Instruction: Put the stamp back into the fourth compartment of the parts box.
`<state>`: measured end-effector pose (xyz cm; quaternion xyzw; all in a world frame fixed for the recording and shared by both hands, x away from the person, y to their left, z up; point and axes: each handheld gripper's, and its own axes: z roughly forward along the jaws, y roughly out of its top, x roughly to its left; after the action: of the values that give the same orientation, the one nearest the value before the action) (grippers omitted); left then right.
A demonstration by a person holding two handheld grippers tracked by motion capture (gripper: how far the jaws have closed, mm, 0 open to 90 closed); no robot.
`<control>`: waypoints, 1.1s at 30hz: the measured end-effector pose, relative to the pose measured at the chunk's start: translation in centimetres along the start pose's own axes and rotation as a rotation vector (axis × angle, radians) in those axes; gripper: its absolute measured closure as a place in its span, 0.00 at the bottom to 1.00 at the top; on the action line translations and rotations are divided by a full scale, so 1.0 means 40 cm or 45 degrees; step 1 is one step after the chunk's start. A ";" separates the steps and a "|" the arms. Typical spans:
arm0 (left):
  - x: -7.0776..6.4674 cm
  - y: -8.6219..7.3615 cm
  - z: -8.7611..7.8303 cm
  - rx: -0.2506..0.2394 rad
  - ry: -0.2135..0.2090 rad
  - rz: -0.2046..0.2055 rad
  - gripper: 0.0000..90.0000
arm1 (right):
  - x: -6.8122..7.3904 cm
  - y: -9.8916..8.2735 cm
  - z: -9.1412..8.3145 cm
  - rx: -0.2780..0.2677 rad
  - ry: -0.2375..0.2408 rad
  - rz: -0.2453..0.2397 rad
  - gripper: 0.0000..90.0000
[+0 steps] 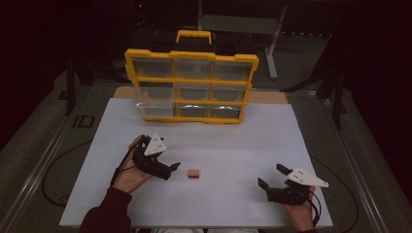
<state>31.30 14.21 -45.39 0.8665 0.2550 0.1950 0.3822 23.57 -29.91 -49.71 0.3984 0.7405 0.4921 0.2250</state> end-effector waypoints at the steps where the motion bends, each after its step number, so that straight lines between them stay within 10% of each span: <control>1: -0.001 0.001 0.002 0.003 -0.004 0.005 0.00 | 0.001 0.000 0.000 -0.001 0.002 0.000 0.10; 33: -0.033 0.039 0.105 0.149 -0.156 0.099 0.00 | -0.001 0.000 0.005 0.000 0.015 0.000 0.10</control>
<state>32.96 10.16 -47.04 0.9069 0.2082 0.1412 0.3379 23.73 -29.82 -49.78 0.3955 0.7418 0.4945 0.2208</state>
